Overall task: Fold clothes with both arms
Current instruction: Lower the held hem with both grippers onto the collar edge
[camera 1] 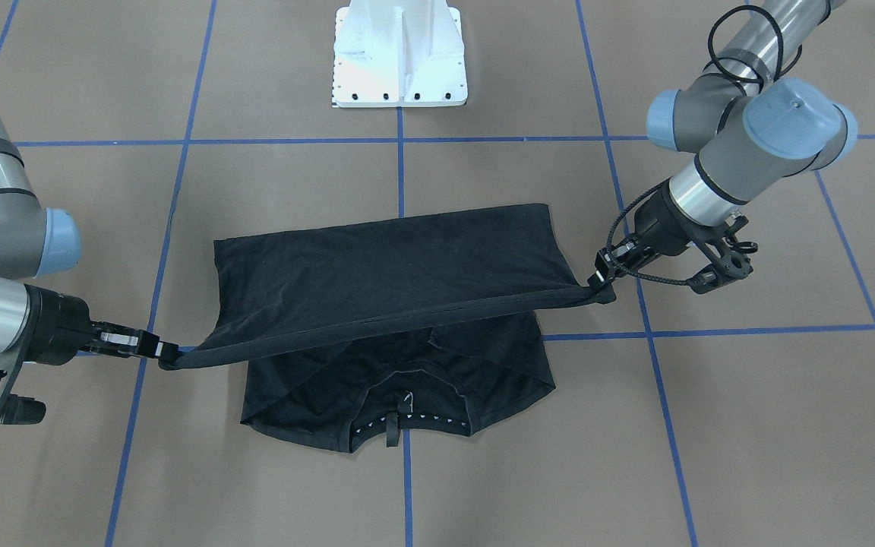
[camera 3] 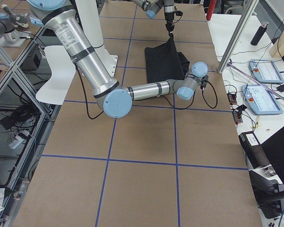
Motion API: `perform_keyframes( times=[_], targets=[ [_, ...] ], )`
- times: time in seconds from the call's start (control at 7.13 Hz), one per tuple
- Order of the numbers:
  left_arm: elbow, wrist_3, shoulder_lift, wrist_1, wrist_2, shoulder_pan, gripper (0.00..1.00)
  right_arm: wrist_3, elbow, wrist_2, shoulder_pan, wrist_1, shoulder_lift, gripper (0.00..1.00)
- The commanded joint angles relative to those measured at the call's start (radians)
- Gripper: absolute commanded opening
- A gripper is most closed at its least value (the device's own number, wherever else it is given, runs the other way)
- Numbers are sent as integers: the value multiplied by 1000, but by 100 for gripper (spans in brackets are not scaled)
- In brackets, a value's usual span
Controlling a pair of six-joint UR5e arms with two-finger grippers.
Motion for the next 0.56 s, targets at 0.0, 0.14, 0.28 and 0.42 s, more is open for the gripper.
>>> perform_keyframes(
  times=[0.0,0.14,0.28,0.42],
  targets=[
    [3,-5,-15,1,0,1,0,6,-3,0,0,-5,19,0],
    [3,-14,-32,3,0,1,0,6,-2,0,0,-41,42,0],
    [3,-15,-38,5,-2,1,0,6,-2,0,-2,-78,61,0],
    [3,-17,-47,11,-2,2,0,6,-2,0,-3,-95,70,0]
  ],
)
